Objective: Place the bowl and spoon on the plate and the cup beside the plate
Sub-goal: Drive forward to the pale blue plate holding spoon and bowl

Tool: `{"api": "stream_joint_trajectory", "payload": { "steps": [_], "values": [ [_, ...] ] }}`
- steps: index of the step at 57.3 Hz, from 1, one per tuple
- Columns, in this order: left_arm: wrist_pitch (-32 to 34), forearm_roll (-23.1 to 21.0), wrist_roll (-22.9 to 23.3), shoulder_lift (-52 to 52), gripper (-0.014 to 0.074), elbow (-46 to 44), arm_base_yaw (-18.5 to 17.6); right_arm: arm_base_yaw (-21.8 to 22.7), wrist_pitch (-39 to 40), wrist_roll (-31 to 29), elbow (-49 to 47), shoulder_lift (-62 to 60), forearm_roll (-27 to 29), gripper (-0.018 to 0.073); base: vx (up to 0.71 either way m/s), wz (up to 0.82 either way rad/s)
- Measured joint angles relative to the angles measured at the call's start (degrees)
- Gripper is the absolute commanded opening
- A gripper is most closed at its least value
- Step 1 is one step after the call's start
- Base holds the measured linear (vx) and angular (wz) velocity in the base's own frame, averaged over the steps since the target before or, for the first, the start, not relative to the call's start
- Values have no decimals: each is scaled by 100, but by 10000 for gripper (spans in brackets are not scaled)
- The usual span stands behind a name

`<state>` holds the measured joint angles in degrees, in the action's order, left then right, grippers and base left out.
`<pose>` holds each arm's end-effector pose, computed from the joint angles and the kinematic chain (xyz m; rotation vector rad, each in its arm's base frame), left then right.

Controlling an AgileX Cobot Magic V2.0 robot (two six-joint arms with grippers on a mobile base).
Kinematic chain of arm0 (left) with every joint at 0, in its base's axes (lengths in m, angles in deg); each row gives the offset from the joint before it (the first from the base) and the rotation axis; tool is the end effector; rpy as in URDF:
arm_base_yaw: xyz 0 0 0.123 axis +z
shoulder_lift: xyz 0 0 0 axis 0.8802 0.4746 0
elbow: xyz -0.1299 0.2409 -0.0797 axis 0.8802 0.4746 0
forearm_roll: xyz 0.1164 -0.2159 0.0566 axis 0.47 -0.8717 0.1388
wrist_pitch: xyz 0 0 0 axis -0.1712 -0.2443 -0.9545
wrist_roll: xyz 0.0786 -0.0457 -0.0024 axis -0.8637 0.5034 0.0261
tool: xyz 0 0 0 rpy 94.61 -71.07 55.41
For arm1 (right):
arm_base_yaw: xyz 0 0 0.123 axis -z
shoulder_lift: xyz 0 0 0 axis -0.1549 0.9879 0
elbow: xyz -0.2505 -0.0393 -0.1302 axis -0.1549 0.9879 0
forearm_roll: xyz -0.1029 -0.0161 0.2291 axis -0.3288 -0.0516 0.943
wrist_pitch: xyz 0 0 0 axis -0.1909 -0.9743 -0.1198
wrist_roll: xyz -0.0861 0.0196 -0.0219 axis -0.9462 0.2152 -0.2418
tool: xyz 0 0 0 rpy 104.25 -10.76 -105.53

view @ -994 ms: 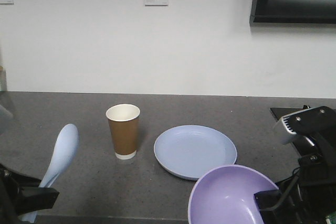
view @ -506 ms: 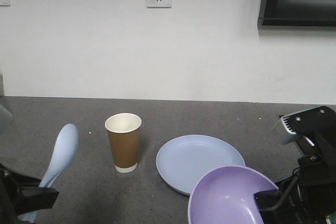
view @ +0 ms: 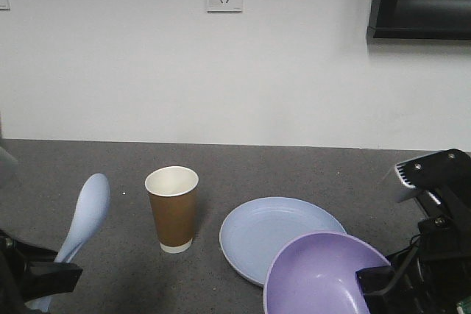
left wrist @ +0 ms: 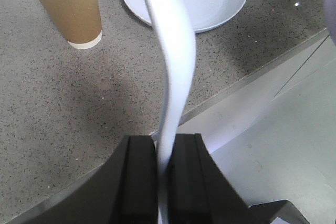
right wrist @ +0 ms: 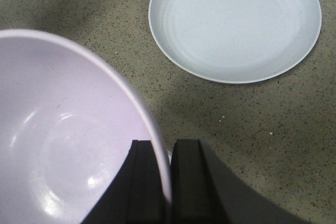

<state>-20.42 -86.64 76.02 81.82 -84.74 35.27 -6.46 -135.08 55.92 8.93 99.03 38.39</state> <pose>0.1644 -0.0987 0.3919 0.7121 2.2034 -0.3845 0.2089 0.0787 0.3580 -0.5158 2.3275 0.3612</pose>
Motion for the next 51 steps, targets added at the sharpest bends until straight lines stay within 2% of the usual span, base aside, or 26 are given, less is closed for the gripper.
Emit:
{"api": "stream_joint_trajectory", "payload": {
  "steps": [51],
  "values": [
    [0,0,0,0,136,0,0,0,-6,0,0,0,0,102,0,0]
  ]
}}
